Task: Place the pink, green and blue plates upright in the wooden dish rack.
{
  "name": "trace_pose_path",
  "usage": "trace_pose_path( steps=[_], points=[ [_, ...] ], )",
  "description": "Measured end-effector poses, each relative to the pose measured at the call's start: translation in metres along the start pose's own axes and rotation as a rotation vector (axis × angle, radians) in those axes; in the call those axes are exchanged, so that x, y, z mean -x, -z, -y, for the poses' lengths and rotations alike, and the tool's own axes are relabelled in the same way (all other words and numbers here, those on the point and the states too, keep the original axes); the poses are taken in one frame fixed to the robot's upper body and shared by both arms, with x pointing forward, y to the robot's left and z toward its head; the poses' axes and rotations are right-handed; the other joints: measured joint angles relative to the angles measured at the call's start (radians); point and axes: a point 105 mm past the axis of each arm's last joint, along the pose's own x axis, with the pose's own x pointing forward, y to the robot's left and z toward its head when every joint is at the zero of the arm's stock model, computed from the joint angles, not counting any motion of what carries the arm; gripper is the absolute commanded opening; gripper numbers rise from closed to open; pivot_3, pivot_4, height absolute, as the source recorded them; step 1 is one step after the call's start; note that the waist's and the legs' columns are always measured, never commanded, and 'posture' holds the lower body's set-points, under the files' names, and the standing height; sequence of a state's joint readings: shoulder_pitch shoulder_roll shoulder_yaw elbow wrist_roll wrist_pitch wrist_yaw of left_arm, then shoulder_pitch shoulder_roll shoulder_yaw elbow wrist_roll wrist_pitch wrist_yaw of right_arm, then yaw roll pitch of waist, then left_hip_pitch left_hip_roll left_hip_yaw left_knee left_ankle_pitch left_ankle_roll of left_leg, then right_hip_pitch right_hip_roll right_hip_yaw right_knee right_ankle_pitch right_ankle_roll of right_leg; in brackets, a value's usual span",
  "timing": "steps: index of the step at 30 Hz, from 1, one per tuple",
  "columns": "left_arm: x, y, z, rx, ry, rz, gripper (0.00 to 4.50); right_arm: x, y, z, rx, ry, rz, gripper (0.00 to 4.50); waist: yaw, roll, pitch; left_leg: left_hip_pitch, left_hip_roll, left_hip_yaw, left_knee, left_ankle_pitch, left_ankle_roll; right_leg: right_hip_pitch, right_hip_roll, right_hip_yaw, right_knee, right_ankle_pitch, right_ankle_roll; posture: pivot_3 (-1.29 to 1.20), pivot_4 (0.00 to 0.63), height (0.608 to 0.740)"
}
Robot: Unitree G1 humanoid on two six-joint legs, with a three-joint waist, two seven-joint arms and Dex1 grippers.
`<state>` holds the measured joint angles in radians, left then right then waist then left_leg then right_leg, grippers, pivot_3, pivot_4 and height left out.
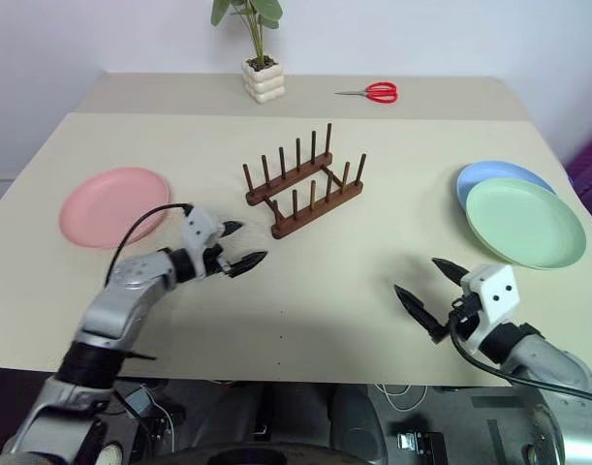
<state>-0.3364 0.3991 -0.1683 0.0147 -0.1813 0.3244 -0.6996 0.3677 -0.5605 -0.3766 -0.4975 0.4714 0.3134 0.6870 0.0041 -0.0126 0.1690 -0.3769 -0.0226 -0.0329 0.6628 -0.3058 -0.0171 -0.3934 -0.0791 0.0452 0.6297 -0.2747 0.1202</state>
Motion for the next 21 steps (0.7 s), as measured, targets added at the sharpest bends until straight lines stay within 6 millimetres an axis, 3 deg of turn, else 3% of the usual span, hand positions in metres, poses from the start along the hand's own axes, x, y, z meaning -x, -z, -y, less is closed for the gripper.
trace_pose_path(
  steps=[2, 16, 19, 21],
  points=[
    [-0.009, 0.006, 0.006, -0.005, 0.016, -0.028, 4.49, -0.002, 0.0, -0.001, 0.007, 0.004, 0.004, 4.45, 0.0, 0.0, 0.0, 0.0, 0.0, 0.0, 0.0, 0.0, 0.0, 0.0, 0.0, 0.0, 0.0, 0.0, 0.0, 0.0, 0.15, 0.74],
    [-0.049, -0.004, 0.009, 0.019, -0.007, 0.023, 4.49, -0.012, -0.002, -0.017, 0.01, -0.012, 0.024, 4.45, 0.009, 0.0, 0.0, 0.002, -0.002, 0.0, 0.003, 0.0, 0.0, 0.003, 0.0, 0.0, 0.001, 0.001, 0.001, 0.0, 0.15, 0.74],
    [-0.054, -0.004, 0.009, 0.013, -0.005, 0.031, 3.6, -0.011, -0.002, -0.019, 0.018, -0.003, 0.02, 4.5, 0.008, 0.0, 0.0, 0.002, -0.002, 0.0, 0.003, 0.0, 0.0, 0.003, 0.0, 0.0, 0.001, 0.001, 0.002, 0.0, 0.15, 0.74],
    [-0.054, -0.004, 0.008, 0.005, -0.005, 0.029, 2.62, -0.011, -0.002, -0.02, 0.019, 0.001, 0.014, 4.5, 0.008, 0.0, 0.0, 0.002, -0.002, 0.0, 0.003, 0.0, 0.0, 0.003, 0.0, 0.0, 0.001, 0.001, 0.002, 0.0, 0.15, 0.74]
  ],
)
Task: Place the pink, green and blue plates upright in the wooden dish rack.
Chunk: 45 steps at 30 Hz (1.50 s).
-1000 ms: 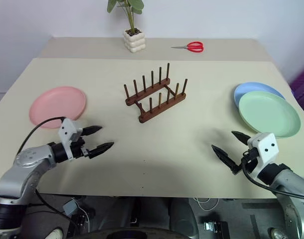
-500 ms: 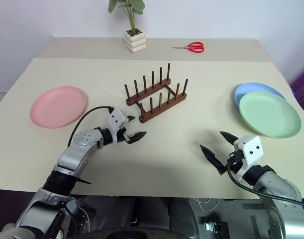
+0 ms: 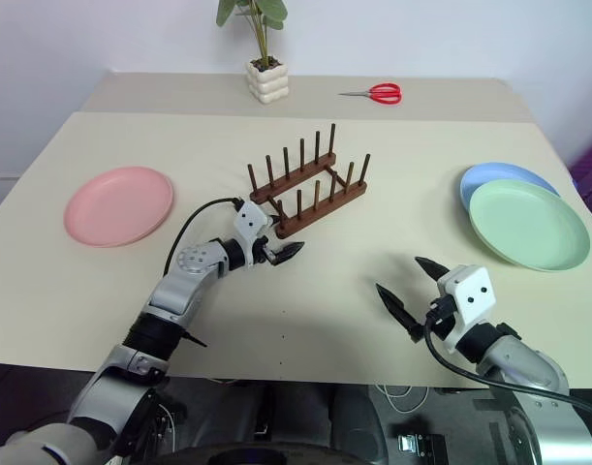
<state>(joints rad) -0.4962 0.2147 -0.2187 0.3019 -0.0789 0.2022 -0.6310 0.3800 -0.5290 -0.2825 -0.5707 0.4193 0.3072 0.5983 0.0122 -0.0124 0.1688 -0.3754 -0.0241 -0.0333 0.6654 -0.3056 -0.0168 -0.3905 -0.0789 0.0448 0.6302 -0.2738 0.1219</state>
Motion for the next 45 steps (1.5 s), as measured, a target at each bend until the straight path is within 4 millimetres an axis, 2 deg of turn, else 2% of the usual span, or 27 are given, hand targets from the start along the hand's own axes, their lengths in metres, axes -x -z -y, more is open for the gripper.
trace_pose_path(
  steps=[3, 4, 14, 23, 27, 32, 45],
  points=[
    [0.0, 0.0, 0.0, -0.006, 0.006, 0.005, 1.1, 0.0, -0.002, -0.001, 0.005, 0.005, 0.0, 4.5, 0.0, 0.0, 0.0, 0.0, 0.0, 0.0, 0.0, 0.0, 0.0, 0.0, 0.0, 0.0, 0.0, 0.0, 0.0, 0.0, 0.15, 0.74],
    [0.0, 0.0, 0.0, -0.012, 0.009, 0.009, 0.74, 0.0, -0.003, -0.001, 0.006, 0.008, 0.001, 4.5, 0.0, 0.0, 0.0, 0.0, 0.0, 0.0, 0.0, 0.0, 0.0, 0.0, 0.0, 0.0, 0.0, 0.0, 0.0, 0.0, 0.15, 0.74],
    [0.006, 0.001, 0.002, -0.053, 0.076, 0.009, 0.76, -0.002, 0.0, -0.003, 0.0, 0.008, -0.008, 4.5, -0.001, 0.0, 0.0, 0.0, 0.0, 0.0, 0.0, 0.0, 0.0, 0.0, 0.0, 0.0, 0.0, 0.0, 0.0, 0.0, 0.15, 0.74],
    [0.007, -0.008, 0.041, -0.117, 0.483, 0.029, 0.76, 0.011, 0.02, 0.0, -0.021, 0.035, -0.077, 4.5, -0.001, 0.0, 0.0, -0.001, 0.0, 0.0, 0.0, 0.0, 0.0, -0.001, 0.0, 0.0, 0.0, 0.0, 0.0, 0.0, 0.15, 0.74],
    [0.003, -0.011, 0.042, -0.163, 0.575, 0.022, 0.76, 0.015, 0.025, -0.001, -0.026, 0.048, -0.087, 4.5, -0.007, 0.0, 0.0, -0.001, 0.0, 0.0, 0.0, 0.0, 0.0, -0.001, 0.001, 0.0, 0.0, 0.0, 0.0, 0.0, 0.15, 0.74],
    [0.001, -0.006, 0.036, -0.196, 0.596, 0.001, 0.76, 0.02, 0.03, -0.003, -0.043, 0.07, -0.098, 4.5, -0.007, 0.0, 0.0, -0.001, 0.0, 0.0, 0.0, 0.0, 0.0, -0.001, 0.001, 0.0, 0.0, 0.0, 0.0, 0.0, 0.15, 0.74],
    [0.006, -0.003, 0.032, -0.227, 0.572, 0.002, 0.76, 0.022, 0.028, -0.005, -0.03, 0.073, -0.081, 4.5, -0.007, 0.0, 0.0, -0.001, 0.0, 0.0, 0.0, 0.0, 0.0, -0.001, 0.001, 0.0, 0.001, 0.0, 0.0, 0.0, 0.15, 0.74]
  ],
)
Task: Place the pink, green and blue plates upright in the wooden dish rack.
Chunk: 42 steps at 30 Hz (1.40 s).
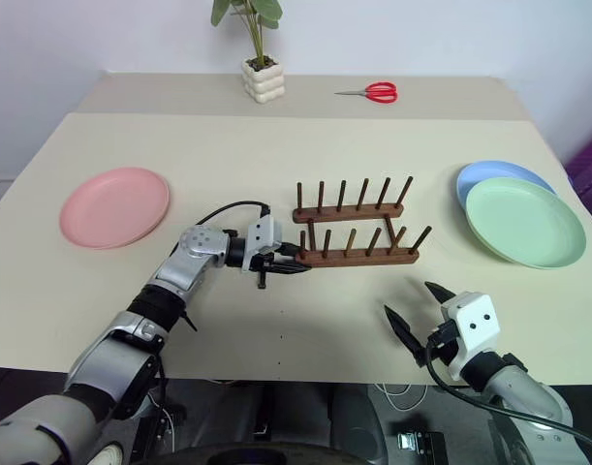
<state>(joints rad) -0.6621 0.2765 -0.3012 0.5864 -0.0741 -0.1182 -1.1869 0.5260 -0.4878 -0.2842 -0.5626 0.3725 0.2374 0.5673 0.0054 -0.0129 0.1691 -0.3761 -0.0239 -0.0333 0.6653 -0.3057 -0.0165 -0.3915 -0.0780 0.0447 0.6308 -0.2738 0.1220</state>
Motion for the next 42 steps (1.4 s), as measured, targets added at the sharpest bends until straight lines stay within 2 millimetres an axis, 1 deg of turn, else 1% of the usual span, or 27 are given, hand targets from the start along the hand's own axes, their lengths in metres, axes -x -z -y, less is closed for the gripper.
trace_pose_path(
  steps=[6, 11, 21, 23, 25, 26, 27, 28, 29, 33, 35, 36, 37, 39, 40, 41, 42],
  points=[
    [0.011, 0.001, -0.001, -0.013, -0.009, -0.015, 0.76, -0.002, -0.002, 0.0, 0.01, -0.005, 0.011, 4.5, -0.001, 0.0, 0.0, 0.0, 0.0, 0.0, 0.0, 0.0, 0.0, 0.0, 0.0, 0.0, 0.0, 0.0, 0.0, 0.0, 0.15, 0.74],
    [0.02, 0.004, 0.002, 0.004, -0.001, -0.017, 0.76, -0.003, -0.001, 0.0, 0.008, -0.005, 0.022, 4.5, 0.0, 0.0, 0.0, 0.0, 0.0, 0.0, 0.0, 0.0, 0.0, 0.0, 0.0, 0.0, 0.0, 0.0, 0.0, 0.0, 0.15, 0.74],
    [0.022, 0.004, 0.003, 0.002, 0.007, -0.021, 0.76, -0.004, 0.011, 0.0, -0.003, -0.009, 0.014, 4.5, 0.004, 0.0, 0.0, 0.0, 0.0, 0.0, 0.0, 0.0, 0.0, 0.0, 0.0, 0.0, 0.0, 0.0, 0.0, 0.0, 0.15, 0.74],
    [0.022, 0.004, 0.003, 0.008, 0.006, -0.022, 1.81, -0.004, 0.012, 0.0, -0.001, -0.009, 0.016, 4.5, 0.004, 0.0, 0.0, 0.0, 0.0, 0.0, 0.0, 0.0, 0.0, 0.0, 0.0, 0.0, 0.0, 0.0, 0.0, 0.0, 0.15, 0.74],
    [0.023, 0.006, 0.003, 0.02, 0.006, -0.026, 2.71, -0.004, 0.012, 0.0, 0.001, -0.011, 0.018, 4.5, 0.004, 0.0, 0.0, 0.0, 0.0, 0.0, 0.0, 0.0, 0.0, 0.0, 0.0, 0.0, 0.0, 0.0, 0.0, 0.0, 0.15, 0.74],
    [0.023, 0.006, 0.003, 0.022, 0.006, -0.026, 3.29, -0.004, 0.012, 0.0, 0.004, -0.012, 0.022, 4.5, 0.004, 0.0, 0.0, 0.0, 0.0, 0.0, 0.0, 0.0, 0.0, 0.0, 0.0, 0.0, 0.0, 0.0, 0.0, 0.0, 0.15, 0.74],
    [0.023, 0.006, 0.003, 0.022, 0.005, -0.026, 3.73, -0.004, 0.012, 0.0, 0.005, -0.012, 0.024, 4.5, 0.004, 0.0, 0.0, 0.0, 0.0, 0.0, 0.0, 0.0, 0.0, 0.0, 0.0, 0.0, 0.0, 0.0, 0.0, 0.0, 0.15, 0.74],
    [0.023, 0.006, 0.003, 0.023, 0.004, -0.026, 4.3, -0.003, 0.012, 0.0, 0.004, -0.012, 0.023, 4.5, 0.004, 0.0, 0.0, 0.0, 0.0, 0.0, 0.0, 0.0, 0.0, 0.0, 0.0, 0.0, 0.0, 0.0, 0.0, 0.0, 0.15, 0.74],
    [0.023, 0.006, 0.003, 0.024, 0.002, -0.026, 4.41, -0.003, 0.013, 0.0, 0.002, -0.012, 0.022, 4.5, 0.004, 0.0, 0.0, 0.0, 0.0, 0.0, 0.0, 0.0, 0.0, 0.0, 0.0, 0.0, 0.0, 0.0, 0.0, 0.0, 0.15, 0.74],
    [0.031, 0.012, 0.003, 0.046, -0.037, -0.026, 4.41, -0.003, 0.015, 0.0, -0.001, -0.014, 0.021, 4.5, 0.0, 0.0, 0.0, 0.0, 0.0, 0.0, 0.0, 0.0, 0.0, 0.0, 0.0, 0.0, 0.001, 0.0, 0.0, 0.0, 0.15, 0.74],
    [0.04, 0.014, 0.002, 0.053, -0.059, -0.039, 4.5, -0.002, 0.015, 0.0, 0.001, -0.014, 0.025, 3.95, -0.003, 0.0, 0.0, 0.001, 0.0, 0.0, 0.0, 0.0, 0.0, 0.0, 0.0, 0.0, 0.001, 0.0, 0.0, 0.0, 0.15, 0.74],
    [0.045, 0.016, 0.003, 0.059, -0.071, -0.043, 4.5, -0.002, 0.015, -0.001, 0.0, -0.014, 0.026, 3.59, -0.004, 0.0, 0.0, 0.001, 0.001, 0.0, 0.0, 0.0, 0.0, 0.0, 0.0, 0.0, 0.001, 0.0, 0.0, 0.0, 0.15, 0.74],
    [0.051, 0.017, 0.003, 0.067, -0.084, -0.048, 4.28, -0.001, 0.016, -0.001, -0.002, -0.015, 0.023, 3.13, -0.004, 0.0, 0.0, 0.001, 0.001, 0.0, 0.0, 0.0, 0.0, 0.0, 0.0, 0.0, 0.001, 0.0, 0.0, 0.0, 0.15, 0.74],
    [0.062, 0.021, 0.006, 0.091, -0.111, -0.056, 3.67, 0.0, 0.017, -0.002, -0.006, -0.015, 0.016, 2.14, -0.004, 0.0, 0.0, 0.001, 0.001, 0.0, 0.0, 0.0, 0.0, 0.0, 0.0, 0.0, 0.001, 0.0, 0.0, 0.0, 0.15, 0.74],
    [0.066, 0.021, 0.008, 0.105, -0.127, -0.054, 3.2, 0.0, 0.018, -0.002, -0.007, -0.015, 0.014, 1.61, -0.004, 0.0, 0.0, 0.001, 0.001, 0.0, 0.0, 0.0, 0.0, 0.0, 0.0, 0.0, 0.001, 0.0, 0.0, 0.0, 0.15, 0.74],
    [0.069, 0.021, 0.009, 0.114, -0.136, -0.05, 2.58, -0.001, 0.018, -0.002, -0.006, -0.016, 0.014, 1.01, -0.004, 0.0, 0.0, 0.001, 0.001, 0.0, 0.0, 0.0, 0.0, 0.0, 0.0, 0.0, 0.001, 0.0, 0.0, 0.0, 0.15, 0.74],
    [0.072, 0.019, 0.011, 0.123, -0.141, -0.04, 2.13, -0.002, 0.017, -0.003, -0.004, -0.017, 0.015, 0.54, -0.003, 0.001, 0.0, 0.001, 0.001, 0.0, 0.0, 0.0, 0.0, 0.0, -0.001, 0.0, 0.001, 0.0, 0.0, 0.0, 0.15, 0.74]
  ],
)
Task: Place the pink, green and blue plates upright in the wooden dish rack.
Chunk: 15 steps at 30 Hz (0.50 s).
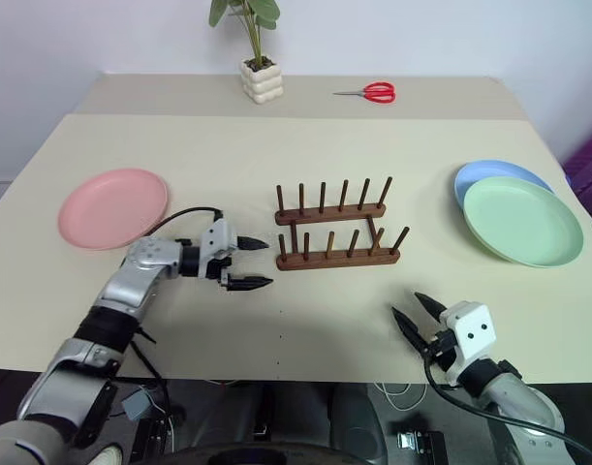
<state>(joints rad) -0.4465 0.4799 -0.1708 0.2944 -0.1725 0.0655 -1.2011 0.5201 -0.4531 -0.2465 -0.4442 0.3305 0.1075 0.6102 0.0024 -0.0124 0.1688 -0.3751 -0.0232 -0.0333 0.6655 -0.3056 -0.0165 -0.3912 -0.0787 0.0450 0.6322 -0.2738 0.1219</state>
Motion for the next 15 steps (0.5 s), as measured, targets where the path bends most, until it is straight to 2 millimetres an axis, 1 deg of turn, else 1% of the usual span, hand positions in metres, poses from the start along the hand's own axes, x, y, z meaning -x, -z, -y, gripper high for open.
trace_pose_path(
  steps=[1, 2, 4, 5, 8, 11, 13, 15],
  points=[
    [0.001, -0.001, 0.002, 0.004, 0.003, 0.006, 1.68, -0.001, 0.0, 0.0, 0.0, -0.001, 0.0, 0.11, 0.001, 0.0, 0.0, 0.0, 0.0, 0.0, 0.0, 0.0, 0.0, 0.0, 0.0, 0.0, 0.0, 0.0, 0.0, 0.0, 0.15, 0.74],
    [0.002, -0.003, 0.007, 0.006, 0.015, 0.01, 1.17, -0.004, -0.001, -0.001, 0.0, -0.005, 0.002, 0.0, 0.002, 0.0, 0.0, 0.0, 0.0, 0.0, 0.0, 0.0, 0.0, 0.0, 0.0, 0.0, 0.0, 0.0, 0.0, 0.0, 0.15, 0.74],
    [0.002, -0.006, 0.015, 0.01, 0.043, 0.017, 0.11, -0.009, -0.004, 0.0, 0.009, -0.011, 0.007, 0.0, 0.002, 0.0, 0.0, 0.0, 0.0, 0.0, 0.0, 0.0, 0.0, 0.0, 0.0, 0.0, 0.0, 0.0, 0.0, 0.0, 0.15, 0.74],
    [0.001, -0.007, 0.019, 0.01, 0.056, 0.016, 0.04, -0.012, -0.005, -0.001, 0.015, -0.015, 0.006, 0.0, 0.003, 0.0, 0.0, 0.0, 0.0, 0.0, 0.0, 0.0, 0.0, 0.0, 0.0, 0.0, 0.0, 0.0, 0.0, 0.0, 0.15, 0.74],
    [-0.007, -0.009, 0.029, 0.009, 0.091, 0.012, 0.04, -0.022, -0.006, 0.003, 0.068, -0.008, -0.027, 0.0, 0.004, 0.0, 0.0, 0.0, 0.0, 0.0, 0.0, 0.0, 0.0, 0.0, 0.0, 0.0, 0.0, 0.0, 0.0, 0.0, 0.15, 0.74],
    [-0.02, -0.011, 0.036, 0.001, 0.102, 0.008, 0.04, -0.035, -0.004, 0.011, 0.131, 0.009, -0.074, 0.0, 0.005, 0.0, 0.0, 0.0, -0.001, 0.0, 0.001, 0.0, 0.0, 0.0, 0.0, 0.0, 0.0, 0.0, 0.0, 0.0, 0.15, 0.74],
    [-0.029, -0.006, 0.038, -0.006, 0.083, -0.02, 0.04, -0.042, -0.003, 0.016, 0.165, 0.02, -0.097, 0.0, 0.005, 0.0, 0.0, 0.0, -0.001, 0.0, 0.0, 0.0, 0.0, 0.0, 0.0, 0.0, 0.0, 0.0, 0.0, 0.0, 0.15, 0.74],
    [-0.035, -0.007, 0.037, -0.014, 0.056, -0.02, 0.04, -0.047, -0.005, 0.021, 0.193, 0.036, -0.105, 0.0, 0.006, 0.0, 0.0, 0.0, -0.001, 0.0, 0.0, 0.0, 0.0, 0.0, 0.0, 0.0, 0.0, 0.0, 0.0, 0.0, 0.15, 0.74]
  ],
)
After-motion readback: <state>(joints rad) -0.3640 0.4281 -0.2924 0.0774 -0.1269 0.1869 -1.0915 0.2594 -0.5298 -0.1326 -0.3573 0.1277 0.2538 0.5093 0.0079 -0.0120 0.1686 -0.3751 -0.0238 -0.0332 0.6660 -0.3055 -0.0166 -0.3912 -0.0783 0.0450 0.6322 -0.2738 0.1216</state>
